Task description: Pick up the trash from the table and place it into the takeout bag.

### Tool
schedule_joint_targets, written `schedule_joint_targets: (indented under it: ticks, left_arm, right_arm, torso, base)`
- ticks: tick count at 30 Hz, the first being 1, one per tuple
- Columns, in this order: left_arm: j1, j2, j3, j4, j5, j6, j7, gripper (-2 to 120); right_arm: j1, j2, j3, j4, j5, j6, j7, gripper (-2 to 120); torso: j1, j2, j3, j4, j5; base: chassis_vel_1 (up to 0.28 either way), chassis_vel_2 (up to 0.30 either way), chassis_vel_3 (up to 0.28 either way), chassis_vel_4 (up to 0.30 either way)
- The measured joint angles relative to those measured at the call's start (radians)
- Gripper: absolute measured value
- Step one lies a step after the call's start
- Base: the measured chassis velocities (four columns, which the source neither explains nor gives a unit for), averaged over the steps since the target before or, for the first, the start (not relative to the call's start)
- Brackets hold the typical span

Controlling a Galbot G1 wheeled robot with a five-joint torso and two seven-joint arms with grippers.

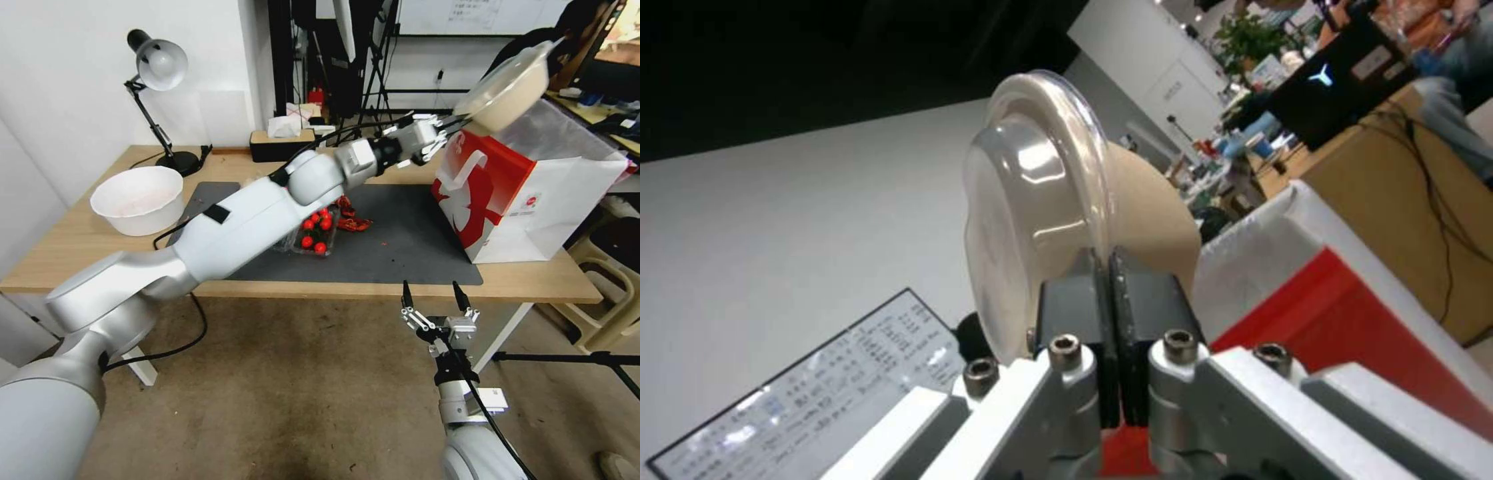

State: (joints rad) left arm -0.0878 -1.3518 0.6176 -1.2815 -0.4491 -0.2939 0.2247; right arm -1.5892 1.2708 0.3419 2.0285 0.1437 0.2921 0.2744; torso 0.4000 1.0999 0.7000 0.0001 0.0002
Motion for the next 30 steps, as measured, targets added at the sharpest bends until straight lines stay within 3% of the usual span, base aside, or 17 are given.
schedule_joint_targets:
  ticks: [15, 29, 30]
  left_arm:
    - [-0.046, -0.161, 0.05, 0.145, -0.016, -0.009, 0.001, 0]
    - [-0.043, -0.211, 0.071, 0.199, -0.007, -0.022, 0.003, 0]
    - [-0.043, -0.215, 0.074, 0.204, -0.005, -0.019, 0.001, 5]
  right_arm:
    - [-0.006, 0.003, 0.003, 0.009, 0.0, 0.002, 0.002, 96]
    - [-0.007, 0.011, 0.004, 0.012, 0.0, 0.005, 0.003, 96]
    - [-0.007, 0.012, 0.004, 0.013, -0.001, 0.005, 0.003, 96]
  torso:
    - [0.0, 0.0, 0.0, -0.0004, 0.0]
    - [0.0, 0.0, 0.0, -0.0001, -0.0001]
    - [0.0, 0.0, 0.0, -0.0002, -0.0002]
  base:
    - [0.0, 0.0, 0.0, 0.0]
    - [0.0, 0.0, 0.0, 0.0]
    - [0.0, 0.0, 0.0, 0.0]
